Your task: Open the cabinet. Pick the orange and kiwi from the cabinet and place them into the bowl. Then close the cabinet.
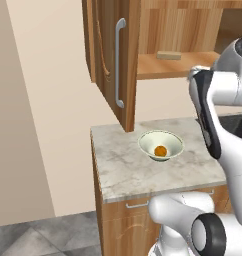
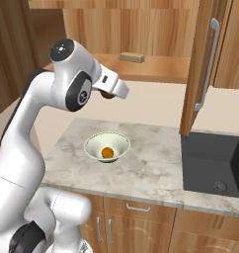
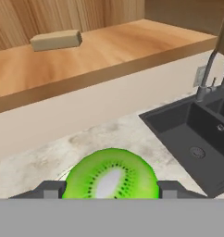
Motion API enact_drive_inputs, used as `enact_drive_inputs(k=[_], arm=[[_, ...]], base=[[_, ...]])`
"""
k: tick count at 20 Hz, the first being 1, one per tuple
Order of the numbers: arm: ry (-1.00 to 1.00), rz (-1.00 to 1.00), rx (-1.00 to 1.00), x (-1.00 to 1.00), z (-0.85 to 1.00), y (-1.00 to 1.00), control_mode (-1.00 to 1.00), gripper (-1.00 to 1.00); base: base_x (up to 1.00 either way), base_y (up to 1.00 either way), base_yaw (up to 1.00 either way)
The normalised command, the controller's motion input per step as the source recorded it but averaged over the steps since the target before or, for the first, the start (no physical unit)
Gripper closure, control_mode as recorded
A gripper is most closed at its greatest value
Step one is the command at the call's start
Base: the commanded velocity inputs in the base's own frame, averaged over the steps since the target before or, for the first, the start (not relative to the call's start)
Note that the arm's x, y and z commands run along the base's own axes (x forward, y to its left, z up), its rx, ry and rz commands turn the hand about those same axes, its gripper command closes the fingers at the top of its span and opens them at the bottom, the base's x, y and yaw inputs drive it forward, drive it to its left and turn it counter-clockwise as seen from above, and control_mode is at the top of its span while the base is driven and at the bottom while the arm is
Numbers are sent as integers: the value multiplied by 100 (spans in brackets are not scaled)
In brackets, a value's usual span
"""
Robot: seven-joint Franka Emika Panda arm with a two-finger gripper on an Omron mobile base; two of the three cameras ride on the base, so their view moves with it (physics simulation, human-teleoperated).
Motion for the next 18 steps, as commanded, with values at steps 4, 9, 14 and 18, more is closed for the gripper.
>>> enact_drive_inputs(k=[4,9,14,18], arm=[[3,12,4,0,-16,13,-100,100],[7,9,2,-1,-11,17,-100,100],[8,5,0,-4,-23,26,-100,100],[7,2,0,0,-34,31,-100,100]], base=[[0,0,0],[0,0,0],[0,0,0],[0,0,0]])
